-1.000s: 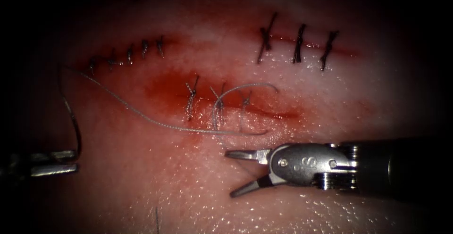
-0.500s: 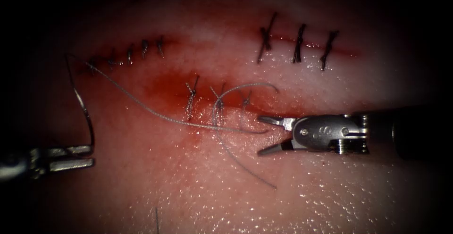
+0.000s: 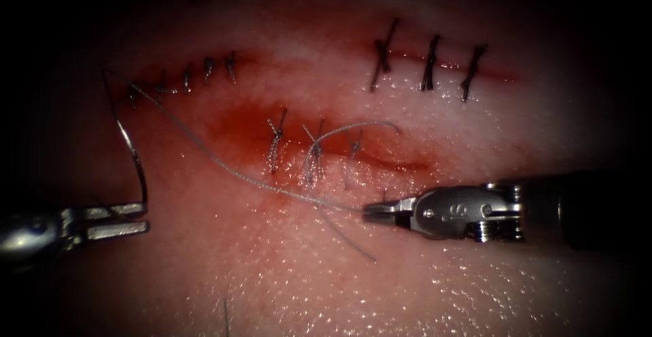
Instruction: Wound Closure
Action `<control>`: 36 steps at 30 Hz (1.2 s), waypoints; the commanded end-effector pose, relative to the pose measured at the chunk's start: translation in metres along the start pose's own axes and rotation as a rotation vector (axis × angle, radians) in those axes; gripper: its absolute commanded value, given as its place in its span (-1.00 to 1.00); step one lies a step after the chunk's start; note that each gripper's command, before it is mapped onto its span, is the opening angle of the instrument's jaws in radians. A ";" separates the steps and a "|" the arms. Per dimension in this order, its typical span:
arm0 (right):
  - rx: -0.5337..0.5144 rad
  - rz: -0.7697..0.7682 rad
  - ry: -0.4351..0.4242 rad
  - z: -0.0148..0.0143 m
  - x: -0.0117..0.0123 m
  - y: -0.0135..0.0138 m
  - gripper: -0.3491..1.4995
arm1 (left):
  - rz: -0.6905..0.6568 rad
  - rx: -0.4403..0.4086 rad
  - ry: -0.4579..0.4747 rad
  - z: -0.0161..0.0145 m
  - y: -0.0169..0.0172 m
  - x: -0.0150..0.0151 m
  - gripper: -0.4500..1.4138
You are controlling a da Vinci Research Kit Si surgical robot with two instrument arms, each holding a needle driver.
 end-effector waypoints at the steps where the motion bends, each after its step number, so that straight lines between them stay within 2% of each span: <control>1: 0.025 0.001 0.010 0.0007 0.0017 -0.0020 -1.00 | -0.001 -0.001 -0.002 0.0007 0.0005 -0.0005 -1.00; 8: 0.084 -0.003 0.031 0.0007 0.0057 -0.0049 -1.00 | -0.002 0.003 -0.004 0.0008 0.0006 -0.0004 -1.00; 16: 0.139 0.002 0.052 0.0008 0.0069 -0.0064 -1.00 | 0.008 0.003 -0.005 0.0007 0.0009 -0.0003 -1.00; 22: 0.202 0.029 0.107 0.0013 0.0088 -0.0081 -1.00 | 0.007 0.004 -0.006 0.0007 0.0010 -0.0002 -1.00; 36: 0.257 0.033 0.144 0.0022 0.0116 -0.0108 -1.00 | 0.018 0.006 -0.008 0.0007 0.0010 -0.0002 -1.00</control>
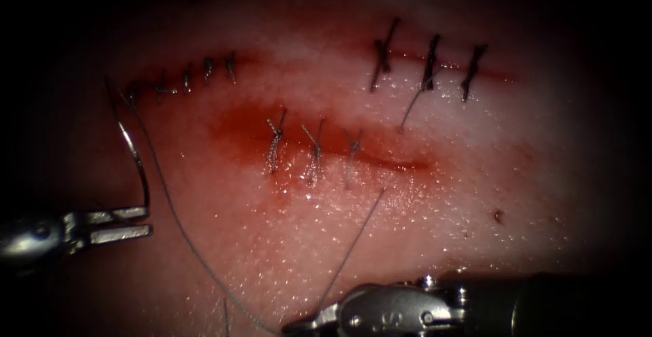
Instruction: Wound Closure
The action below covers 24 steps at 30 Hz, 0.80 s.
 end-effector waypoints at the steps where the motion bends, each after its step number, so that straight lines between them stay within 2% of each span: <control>1: 0.004 -0.003 0.009 0.0012 0.0003 -0.0007 -1.00 | -0.001 -0.002 -0.001 0.0007 0.0005 -0.0004 -1.00; 9: 0.006 0.000 0.012 0.0016 0.0002 -0.0008 -1.00 | -0.002 -0.003 -0.001 0.0007 0.0005 -0.0004 -1.00; 14: 0.031 0.005 0.013 0.0027 0.0010 -0.0018 -1.00 | -0.002 0.000 -0.004 0.0009 0.0001 -0.0007 -1.00; 18: 0.058 0.007 0.049 0.0033 0.0017 -0.0023 -1.00 | -0.001 0.004 -0.006 0.0011 -0.0001 -0.0010 -1.00; 23: 0.006 0.001 0.039 0.0031 0.0016 -0.0013 -1.00 | 0.006 0.007 -0.007 0.0011 -0.0001 -0.0012 -1.00; 24: -0.010 0.005 0.040 0.0030 0.0016 -0.0009 -0.80 | 0.006 0.003 -0.004 0.0011 0.0000 -0.0012 -1.00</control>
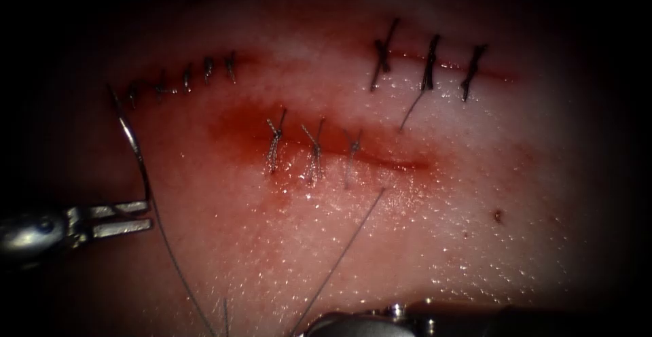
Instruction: Wound Closure
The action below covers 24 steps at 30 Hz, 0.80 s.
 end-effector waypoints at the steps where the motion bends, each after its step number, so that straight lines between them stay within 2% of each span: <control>1: -0.024 0.006 0.004 0.0006 -0.0005 0.0008 -0.35 | 0.005 -0.012 0.005 0.0006 0.0006 -0.0004 -1.00; 2: -0.045 0.009 0.006 0.0004 -0.0007 0.0014 0.14 | 0.005 -0.022 0.012 0.0005 0.0006 -0.0004 -1.00; 3: -0.072 0.013 0.010 0.0001 -0.0008 0.0018 0.38 | 0.012 -0.038 0.023 0.0004 0.0006 -0.0004 -1.00; 5: -0.134 0.024 0.017 -0.0009 -0.0011 0.0027 0.65 | 0.019 -0.062 0.039 0.0000 0.0004 -0.0006 -1.00; 6: -0.149 0.030 0.020 -0.0014 -0.0012 0.0031 0.71 | 0.026 -0.073 0.045 -0.0003 0.0002 -0.0007 -1.00; 10: -0.184 0.051 0.027 -0.0052 -0.0021 0.0043 0.74 | 0.036 -0.096 0.056 -0.0013 -0.0005 -0.0014 -1.00; 14: -0.232 0.083 0.064 -0.0103 -0.0035 0.0058 0.65 | 0.050 -0.111 0.063 -0.0019 -0.0011 -0.0029 -1.00; 17: -0.311 0.239 0.158 -0.0139 -0.0050 0.0074 0.53 | 0.065 -0.115 0.065 -0.0020 -0.0018 -0.0046 -1.00; 18: -0.358 0.323 0.212 -0.0149 -0.0058 0.0082 0.44 | 0.074 -0.113 0.065 -0.0019 -0.0020 -0.0051 -1.00; 21: -0.439 0.554 0.353 -0.0165 -0.0081 0.0108 0.38 | 0.073 -0.100 0.061 -0.0008 -0.0027 -0.0064 -1.00; 24: -0.518 0.683 0.432 -0.0170 -0.0106 0.0139 0.38 | 0.079 -0.088 0.067 0.0007 -0.0029 -0.0071 -1.00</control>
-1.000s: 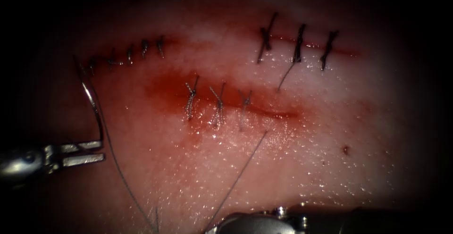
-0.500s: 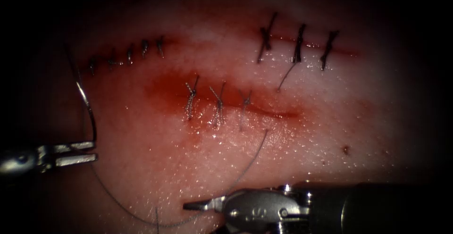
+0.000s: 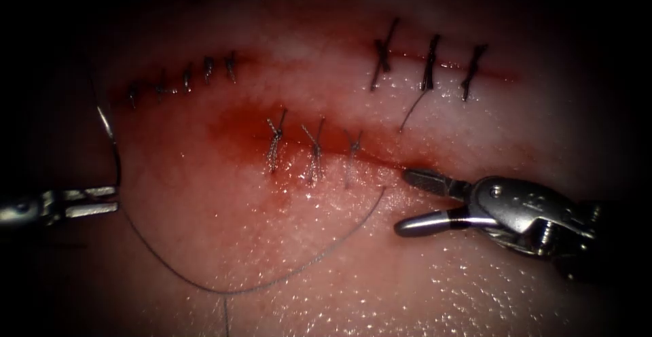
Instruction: Wound Closure
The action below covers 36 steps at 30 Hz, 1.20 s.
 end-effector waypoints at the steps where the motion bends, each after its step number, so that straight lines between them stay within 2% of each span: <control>1: -0.033 0.048 0.027 0.0014 -0.0011 0.0028 0.38 | 0.001 -0.010 0.007 0.0013 0.0007 -0.0006 -1.00; 4: -0.085 0.133 0.067 0.0029 -0.0016 0.0060 0.60 | 0.007 -0.035 0.003 0.0022 0.0011 -0.0007 -1.00; 6: -0.104 0.156 0.086 0.0037 -0.0020 0.0075 0.64 | 0.006 -0.040 0.009 0.0023 0.0013 -0.0005 -1.00; 9: -0.107 0.147 0.061 0.0044 -0.0027 0.0095 0.29 | 0.003 -0.045 0.012 0.0022 0.0015 -0.0002 -1.00; 14: -0.176 0.148 0.053 0.0049 -0.0031 0.0119 0.24 | 0.000 -0.044 0.012 0.0022 0.0018 0.0003 -1.00; 18: -0.202 0.146 0.027 0.0051 -0.0036 0.0128 0.16 | -0.001 -0.045 0.009 0.0023 0.0020 0.0004 -1.00; 21: -0.202 0.153 0.021 0.0054 -0.0036 0.0131 0.16 | -0.001 -0.047 0.009 0.0024 0.0020 0.0005 -1.00; 26: -0.167 0.163 0.038 0.0062 -0.0032 0.0131 0.05 | -0.001 -0.047 0.006 0.0026 0.0022 0.0006 -1.00; 28: -0.143 0.164 0.043 0.0065 -0.0031 0.0130 -0.22 | -0.002 -0.049 0.008 0.0027 0.0022 0.0007 -1.00; 31: -0.140 0.131 0.041 0.0068 -0.0030 0.0128 -0.93 | -0.001 -0.051 0.005 0.0026 0.0023 0.0007 -1.00; 32: -0.139 0.122 0.039 0.0069 -0.0028 0.0128 -1.00 | -0.001 -0.051 0.005 0.0027 0.0023 0.0007 -1.00; 36: -0.174 0.082 0.044 0.0070 -0.0020 0.0126 -1.00 | -0.001 -0.050 0.005 0.0028 0.0023 0.0007 -1.00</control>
